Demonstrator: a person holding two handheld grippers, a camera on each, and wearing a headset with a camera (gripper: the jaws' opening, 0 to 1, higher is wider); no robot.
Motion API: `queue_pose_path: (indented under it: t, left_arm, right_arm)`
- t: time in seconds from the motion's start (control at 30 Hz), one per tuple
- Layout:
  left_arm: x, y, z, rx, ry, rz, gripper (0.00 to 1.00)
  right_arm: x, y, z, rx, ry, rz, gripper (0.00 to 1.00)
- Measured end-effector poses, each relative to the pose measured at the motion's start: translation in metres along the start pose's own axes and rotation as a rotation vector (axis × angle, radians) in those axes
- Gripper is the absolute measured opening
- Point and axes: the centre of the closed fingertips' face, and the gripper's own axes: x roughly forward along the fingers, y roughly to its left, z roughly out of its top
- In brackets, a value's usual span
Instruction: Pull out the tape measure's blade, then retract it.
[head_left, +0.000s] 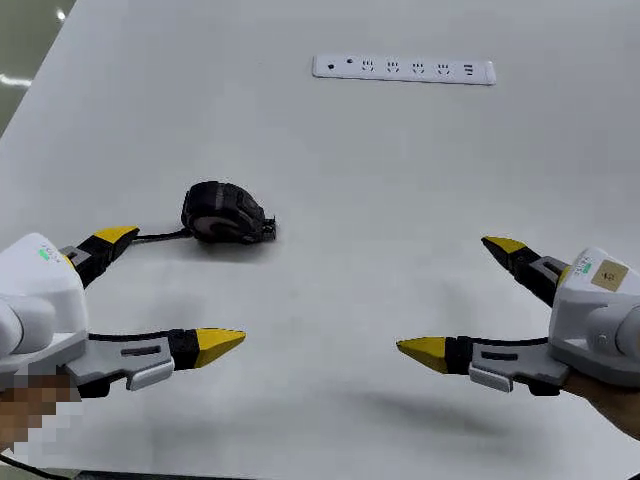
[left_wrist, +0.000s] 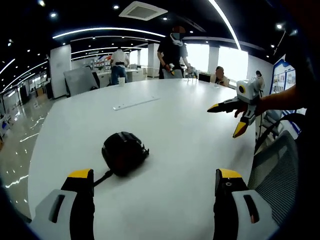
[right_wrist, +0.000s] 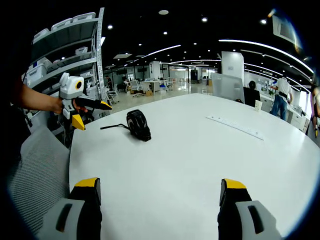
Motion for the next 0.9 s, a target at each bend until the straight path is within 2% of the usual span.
queue_pose_path:
  t: [0.07,0.17,0.33,0.53,0.83,0.9]
  left_arm:
    - [-0.002,-0.002,0.000,-0.012,-0.001,-0.006,0.99]
    - [-0.003,-0.007,0.002,0.009,-0.008,0.002,0.99]
    - [0.000,-0.011,0.005,0.012,-0.022,-0.013,0.99]
    - [0.003,-0.010,0.005,0.019,-0.019,-0.033,0.99]
    - [0.001,-0.007,0.008,-0.001,-0.029,-0.008,0.99]
    - [0.001,-0.009,0.008,-0.008,-0.027,-0.009,0.99]
  right_arm:
    - [-0.003,0.000,-0.001,0.010,-0.003,-0.004,0.99]
    - [-0.006,0.000,-0.002,0.018,-0.003,-0.012,0.99]
    - [-0.010,0.002,0.001,0.039,-0.015,-0.024,0.99]
    - [-0.011,0.006,0.007,0.031,-0.028,-0.023,0.99]
    - [-0.014,0.001,0.006,0.029,-0.031,-0.035,0.99]
    - [-0.014,0.000,0.006,0.036,-0.030,-0.038,0.99]
